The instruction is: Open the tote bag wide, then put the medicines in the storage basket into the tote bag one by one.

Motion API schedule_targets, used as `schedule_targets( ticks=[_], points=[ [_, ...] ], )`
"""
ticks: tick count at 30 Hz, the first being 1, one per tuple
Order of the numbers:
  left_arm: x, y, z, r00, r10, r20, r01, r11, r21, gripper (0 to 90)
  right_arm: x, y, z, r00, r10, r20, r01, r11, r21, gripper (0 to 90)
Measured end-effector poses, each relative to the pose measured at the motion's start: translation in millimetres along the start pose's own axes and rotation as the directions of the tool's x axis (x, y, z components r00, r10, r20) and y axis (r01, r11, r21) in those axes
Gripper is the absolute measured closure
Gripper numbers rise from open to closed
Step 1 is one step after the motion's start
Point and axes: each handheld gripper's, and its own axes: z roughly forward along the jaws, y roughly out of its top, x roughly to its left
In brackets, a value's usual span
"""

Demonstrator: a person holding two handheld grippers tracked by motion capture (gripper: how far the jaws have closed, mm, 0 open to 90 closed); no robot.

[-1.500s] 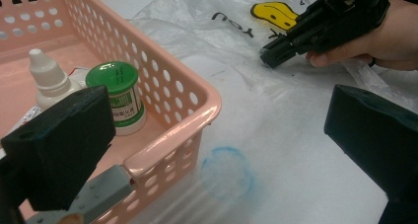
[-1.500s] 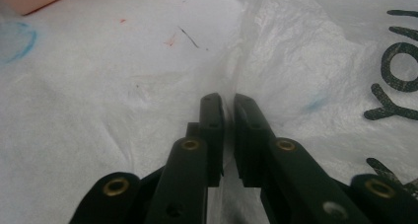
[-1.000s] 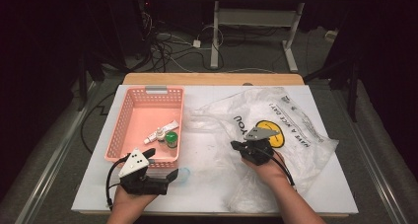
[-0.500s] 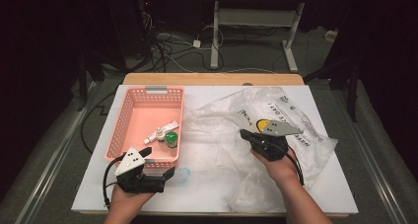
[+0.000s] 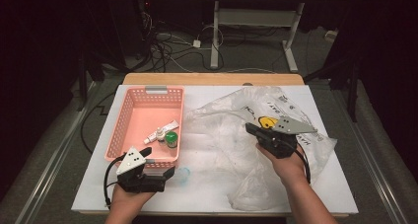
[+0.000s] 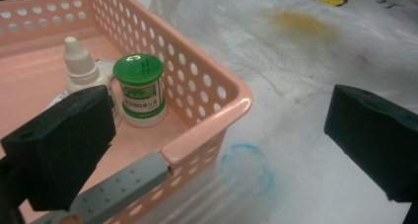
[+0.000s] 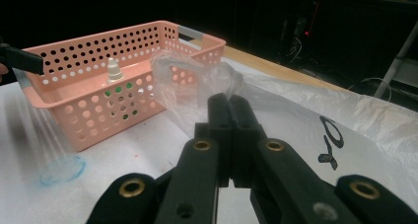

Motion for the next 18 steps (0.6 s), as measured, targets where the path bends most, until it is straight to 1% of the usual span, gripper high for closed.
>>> schedule_targets(
  ticks=[3, 6, 7, 11, 15, 17, 18],
  points=[
    [1.8, 1.9, -1.4, 1.0000, -0.001, -0.004, 0.001, 1.0000, -0.006, 0.0, 0.0, 0.2, 0.0, 1.0000, -0.004, 0.000, 0.004, 1.000, -0.001, 90.0],
    [7.3, 4.1, -4.5, 0.9998, -0.017, -0.011, 0.017, 0.9997, -0.016, 0.0, -0.7, 0.3, -1.0, 1.0000, 0.001, 0.004, -0.001, 1.000, -0.004, 90.0],
    [9.6, 4.5, -6.1, 0.9996, -0.021, -0.021, 0.020, 0.9996, -0.018, 0.0, -0.9, 0.3, -1.3, 1.0000, 0.001, 0.004, -0.001, 1.000, -0.004, 90.0],
    [21.1, 4.9, -9.8, 0.9982, -0.046, -0.037, 0.045, 0.9988, -0.019, 0.0, -1.5, 0.1, -2.2, 1.0000, 0.007, 0.003, -0.007, 1.000, -0.004, 90.0],
    [31.7, 3.6, -14.6, 0.9957, -0.077, -0.051, 0.075, 0.9966, -0.034, 0.0, -4.5, -0.6, -1.4, 0.9999, 0.013, -0.003, -0.013, 1.000, -0.007, 90.0],
    [37.0, 3.5, -16.0, 0.9944, -0.084, -0.064, 0.082, 0.9962, -0.028, 0.0, -5.9, -1.1, -0.8, 0.9997, 0.024, -0.005, -0.024, 1.000, -0.007, 90.0],
    [39.7, 3.6, -16.7, 0.9935, -0.090, -0.069, 0.089, 0.9957, -0.025, 0.0, -6.9, -1.5, -0.3, 0.9998, 0.020, -0.003, -0.020, 1.000, -0.005, 90.0]
  ],
)
